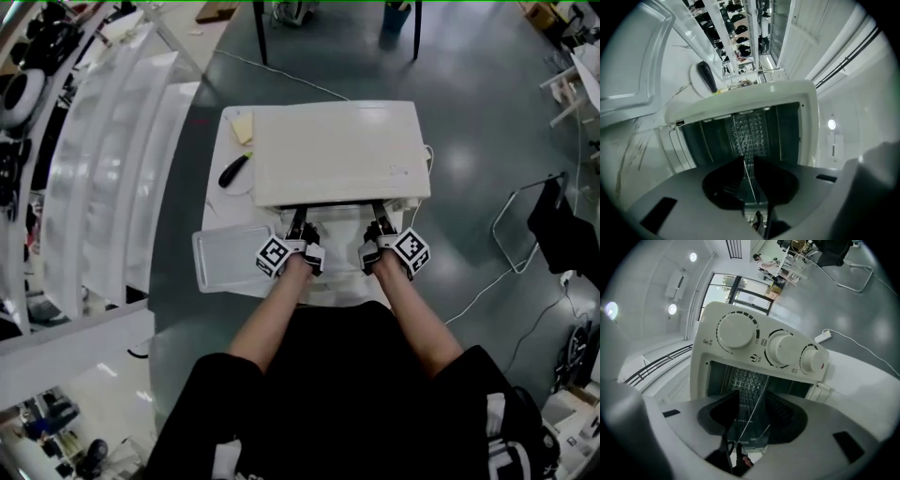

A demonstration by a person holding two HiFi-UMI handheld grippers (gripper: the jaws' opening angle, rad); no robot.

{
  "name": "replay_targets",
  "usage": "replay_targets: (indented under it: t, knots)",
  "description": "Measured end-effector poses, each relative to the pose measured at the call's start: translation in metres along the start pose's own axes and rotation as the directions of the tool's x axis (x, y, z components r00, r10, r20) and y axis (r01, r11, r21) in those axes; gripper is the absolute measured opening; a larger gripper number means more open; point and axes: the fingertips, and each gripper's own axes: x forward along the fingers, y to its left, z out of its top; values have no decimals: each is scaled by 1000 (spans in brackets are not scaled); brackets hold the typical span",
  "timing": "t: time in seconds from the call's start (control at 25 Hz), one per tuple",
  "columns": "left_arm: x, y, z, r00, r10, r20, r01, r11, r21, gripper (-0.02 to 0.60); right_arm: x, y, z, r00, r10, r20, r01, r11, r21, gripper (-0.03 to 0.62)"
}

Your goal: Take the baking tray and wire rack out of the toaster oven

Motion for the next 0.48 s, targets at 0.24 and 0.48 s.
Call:
replay_targets:
  t: [0.24, 0.48]
  knots:
    - [22, 13, 14, 993, 3, 115, 3, 998, -60, 172, 28, -5, 6, 999, 30, -35, -28, 998, 59, 215]
    - [47, 15, 19, 991, -40, 127, 49, 996, -70, 176, 51, -13, 8, 999, 29, -28, -26, 993, 112, 215]
